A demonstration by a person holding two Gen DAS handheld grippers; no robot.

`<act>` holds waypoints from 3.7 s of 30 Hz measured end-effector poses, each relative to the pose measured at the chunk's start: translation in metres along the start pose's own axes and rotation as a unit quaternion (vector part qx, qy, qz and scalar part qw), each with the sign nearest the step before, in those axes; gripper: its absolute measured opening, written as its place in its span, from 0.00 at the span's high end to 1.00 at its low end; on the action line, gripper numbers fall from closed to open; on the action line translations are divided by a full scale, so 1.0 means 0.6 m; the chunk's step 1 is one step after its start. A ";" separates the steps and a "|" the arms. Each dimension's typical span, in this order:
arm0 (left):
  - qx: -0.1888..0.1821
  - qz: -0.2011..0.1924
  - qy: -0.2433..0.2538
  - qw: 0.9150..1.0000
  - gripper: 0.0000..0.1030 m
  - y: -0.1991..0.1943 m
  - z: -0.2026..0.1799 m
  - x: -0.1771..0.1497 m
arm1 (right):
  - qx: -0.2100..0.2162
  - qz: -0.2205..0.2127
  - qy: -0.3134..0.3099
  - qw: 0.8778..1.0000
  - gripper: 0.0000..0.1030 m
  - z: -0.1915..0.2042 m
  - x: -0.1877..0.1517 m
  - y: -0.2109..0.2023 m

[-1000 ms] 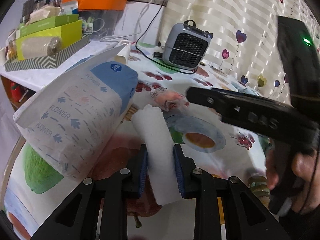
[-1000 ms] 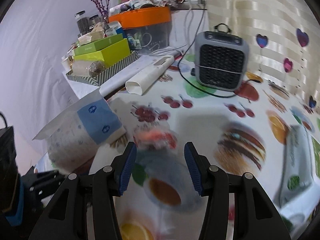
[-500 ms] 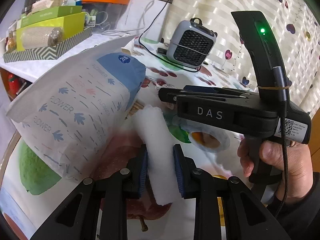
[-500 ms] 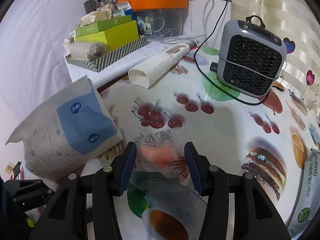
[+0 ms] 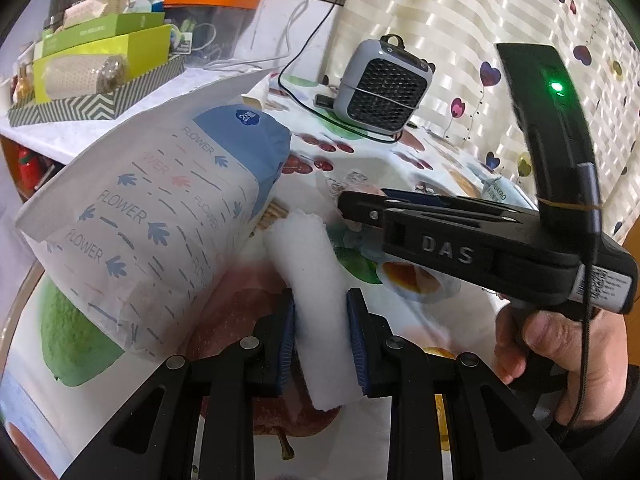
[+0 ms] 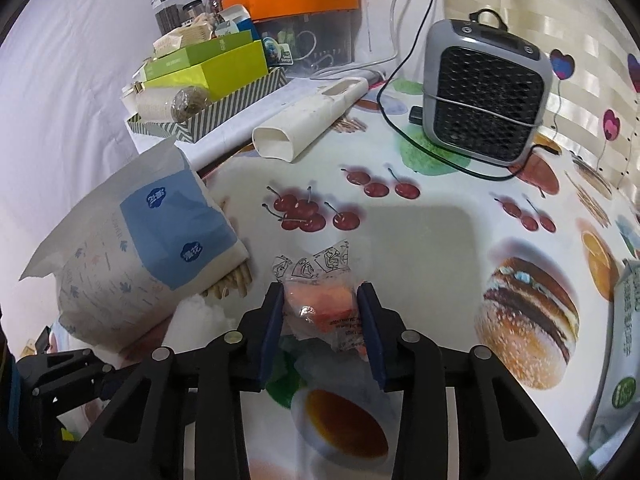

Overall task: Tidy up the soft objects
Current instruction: 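Grasp the pink wrapped packet with the right tool while the left tool holds the white roll, then carry the white roll and pink packet over the yellow-green box with both tools, then lower the pink packet into the box while the left tool lowers the white roll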

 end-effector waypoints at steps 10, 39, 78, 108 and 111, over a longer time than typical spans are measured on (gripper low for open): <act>0.006 -0.020 0.007 1.000 0.77 -0.038 -0.010 0.005 | -0.008 -0.046 0.005 0.999 0.63 0.023 -0.019 -0.092; -0.021 -0.131 0.105 0.986 0.77 -0.243 -0.181 0.016 | -0.072 -0.192 0.024 0.978 0.63 0.058 -0.119 -0.397; -0.223 -0.091 0.198 0.950 0.77 -0.245 -0.448 -0.024 | -0.205 -0.278 0.172 0.923 0.63 -0.135 -0.311 -0.643; -0.245 -0.011 0.267 0.932 0.77 -0.172 -0.572 -0.103 | -0.198 -0.191 0.239 0.931 0.55 -0.270 -0.394 -0.550; -0.249 -0.011 0.272 0.930 0.77 -0.175 -0.581 -0.108 | -0.207 -0.208 0.240 0.926 0.55 -0.263 -0.395 -0.571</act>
Point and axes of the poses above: each gripper's, at about its wrist camera, not at the fingertips, and y roughly the way its jaws point, z to its left, x to its top, the point moved 4 cm from there along y, roughly the way its jaws point, and after that the axes turned 14 degrees about x, right-handed, at the moved point
